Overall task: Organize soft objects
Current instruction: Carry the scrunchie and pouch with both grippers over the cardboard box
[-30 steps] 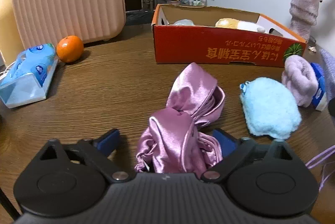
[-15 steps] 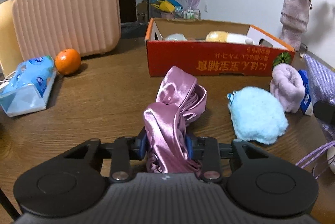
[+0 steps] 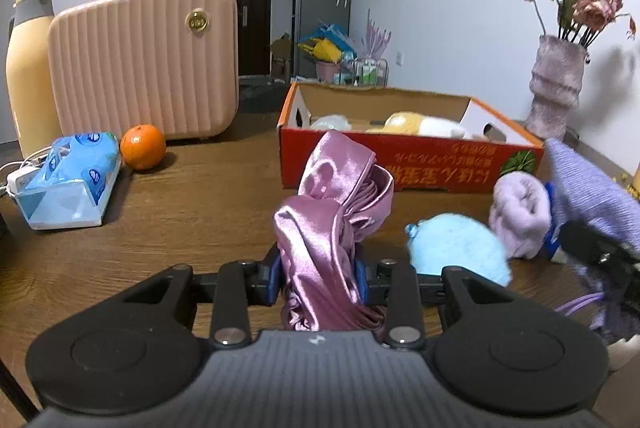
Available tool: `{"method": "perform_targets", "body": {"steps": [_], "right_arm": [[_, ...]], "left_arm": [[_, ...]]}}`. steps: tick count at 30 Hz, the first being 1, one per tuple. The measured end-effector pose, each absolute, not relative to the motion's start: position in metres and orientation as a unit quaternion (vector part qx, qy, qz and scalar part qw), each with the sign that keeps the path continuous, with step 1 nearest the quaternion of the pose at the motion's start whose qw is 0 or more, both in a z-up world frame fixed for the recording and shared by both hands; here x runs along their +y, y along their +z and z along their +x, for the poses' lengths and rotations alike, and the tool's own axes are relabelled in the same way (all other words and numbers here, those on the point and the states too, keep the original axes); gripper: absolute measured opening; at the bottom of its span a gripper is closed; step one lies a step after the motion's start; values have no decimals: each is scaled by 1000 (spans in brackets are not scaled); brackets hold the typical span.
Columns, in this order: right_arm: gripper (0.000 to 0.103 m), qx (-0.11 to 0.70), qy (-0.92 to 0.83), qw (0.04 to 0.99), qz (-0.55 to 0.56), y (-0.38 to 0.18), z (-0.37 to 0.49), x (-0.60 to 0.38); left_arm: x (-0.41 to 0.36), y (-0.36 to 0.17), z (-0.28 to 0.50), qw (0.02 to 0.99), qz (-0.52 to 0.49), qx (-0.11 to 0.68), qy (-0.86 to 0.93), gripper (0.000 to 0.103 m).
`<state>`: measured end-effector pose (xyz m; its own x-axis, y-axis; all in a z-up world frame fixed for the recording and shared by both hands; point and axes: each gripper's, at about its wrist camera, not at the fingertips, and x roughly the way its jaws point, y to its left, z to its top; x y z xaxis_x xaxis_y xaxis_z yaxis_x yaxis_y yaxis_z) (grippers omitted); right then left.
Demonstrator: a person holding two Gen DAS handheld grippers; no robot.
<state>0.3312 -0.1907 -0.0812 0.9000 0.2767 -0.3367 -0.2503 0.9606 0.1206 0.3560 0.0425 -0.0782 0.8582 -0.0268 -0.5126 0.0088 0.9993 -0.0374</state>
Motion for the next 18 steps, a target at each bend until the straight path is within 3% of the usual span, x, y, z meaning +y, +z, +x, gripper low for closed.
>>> {"method": "perform_targets", "body": {"steps": [18], "right_arm": [[41, 109, 132, 984, 42, -59, 321, -198]], "left_arm": [[19, -45, 335, 976, -63, 208, 3, 35]]}}
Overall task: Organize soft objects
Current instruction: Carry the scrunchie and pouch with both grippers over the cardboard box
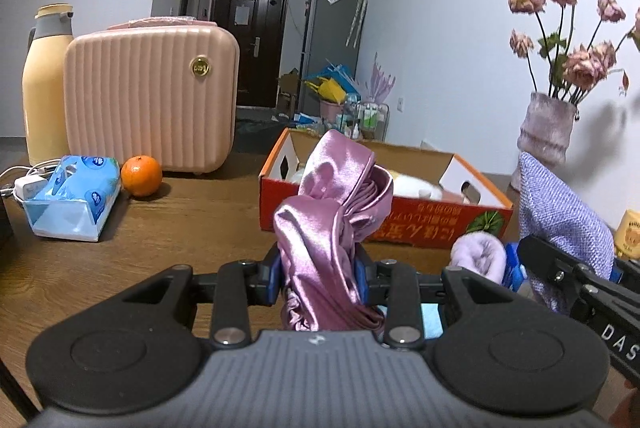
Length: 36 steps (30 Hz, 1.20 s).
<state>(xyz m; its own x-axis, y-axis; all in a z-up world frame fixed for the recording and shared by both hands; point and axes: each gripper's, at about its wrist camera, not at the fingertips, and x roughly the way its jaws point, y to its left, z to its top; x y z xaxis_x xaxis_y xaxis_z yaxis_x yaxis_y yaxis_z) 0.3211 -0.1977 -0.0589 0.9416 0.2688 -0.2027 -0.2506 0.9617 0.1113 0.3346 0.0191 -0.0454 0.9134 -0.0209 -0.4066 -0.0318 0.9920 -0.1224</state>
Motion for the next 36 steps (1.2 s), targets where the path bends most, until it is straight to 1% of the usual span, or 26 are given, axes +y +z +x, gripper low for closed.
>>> {"method": "perform_targets", "body": {"steps": [9, 23, 36], "right_arm": [[41, 88, 131, 986, 45, -48, 333, -203], [41, 54, 132, 989, 41, -27, 364, -214], [41, 64, 127, 989, 48, -21, 415, -233]], "left_arm": [[8, -33, 340, 980, -76, 183, 14, 35], [9, -24, 369, 980, -94, 169, 39, 35], [-1, -21, 411, 981, -98, 163, 32, 35]]}}
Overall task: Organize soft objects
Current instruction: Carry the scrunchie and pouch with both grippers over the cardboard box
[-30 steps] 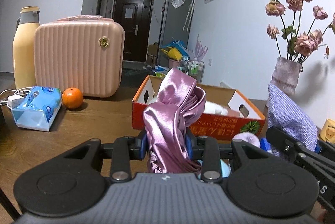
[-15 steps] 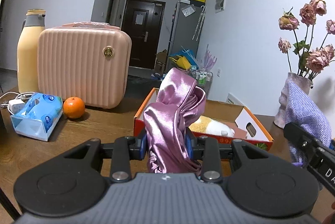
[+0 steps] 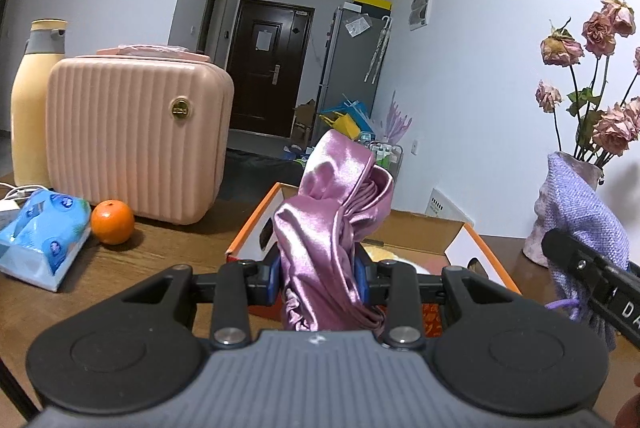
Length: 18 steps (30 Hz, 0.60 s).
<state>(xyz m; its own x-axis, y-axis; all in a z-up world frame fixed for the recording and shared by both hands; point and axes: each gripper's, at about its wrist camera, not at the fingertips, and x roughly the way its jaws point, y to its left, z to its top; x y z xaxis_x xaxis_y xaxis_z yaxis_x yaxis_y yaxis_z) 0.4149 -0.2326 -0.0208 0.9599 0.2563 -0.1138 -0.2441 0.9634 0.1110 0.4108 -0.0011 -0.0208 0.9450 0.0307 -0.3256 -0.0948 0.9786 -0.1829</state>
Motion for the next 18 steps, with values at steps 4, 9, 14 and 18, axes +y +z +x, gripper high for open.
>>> {"method": "perform_targets", "body": {"steps": [4, 9, 14, 18], "right_arm": [[41, 66, 126, 989, 43, -18, 432, -237], [41, 74, 132, 988, 40, -13, 452, -242], [41, 82, 135, 987, 34, -10, 471, -246], [41, 85, 139, 986, 31, -8, 486, -248]], "left_arm": [[-2, -22, 422, 981, -98, 163, 33, 35], [-3, -22, 438, 981, -102, 164, 33, 35], [-6, -23, 457, 981, -100, 165, 31, 35], [-8, -25, 470, 981, -96, 166, 33, 35]]}}
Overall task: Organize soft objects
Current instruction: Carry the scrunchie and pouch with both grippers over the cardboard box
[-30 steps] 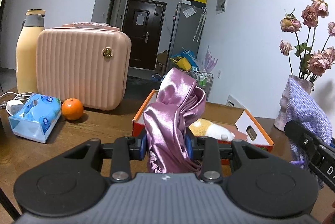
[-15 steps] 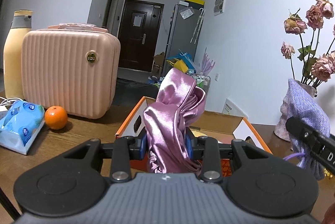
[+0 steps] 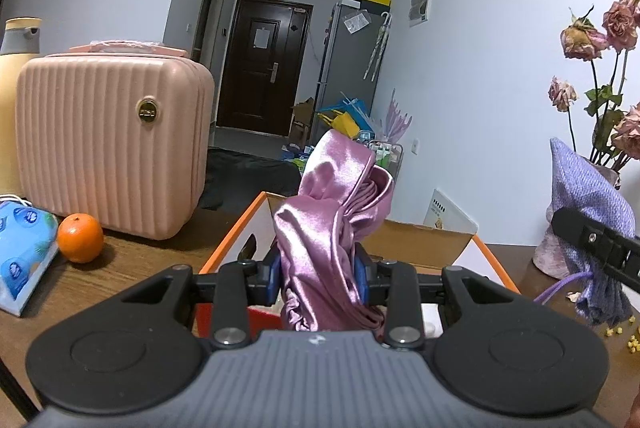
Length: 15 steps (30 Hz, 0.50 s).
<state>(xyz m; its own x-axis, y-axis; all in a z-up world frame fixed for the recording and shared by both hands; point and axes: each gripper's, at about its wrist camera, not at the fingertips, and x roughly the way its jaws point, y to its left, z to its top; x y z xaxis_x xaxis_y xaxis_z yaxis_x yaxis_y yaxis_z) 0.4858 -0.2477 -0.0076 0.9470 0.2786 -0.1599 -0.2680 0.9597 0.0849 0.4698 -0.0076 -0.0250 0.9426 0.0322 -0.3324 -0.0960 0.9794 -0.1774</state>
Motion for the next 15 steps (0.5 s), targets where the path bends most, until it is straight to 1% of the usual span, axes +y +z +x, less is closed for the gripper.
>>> {"method": "perform_targets", "body": {"steps": [15], "right_arm": [[41, 107, 164, 980, 36, -7, 550, -252]], "left_arm": [[-12, -30, 515, 981, -85, 172, 41, 35]]}}
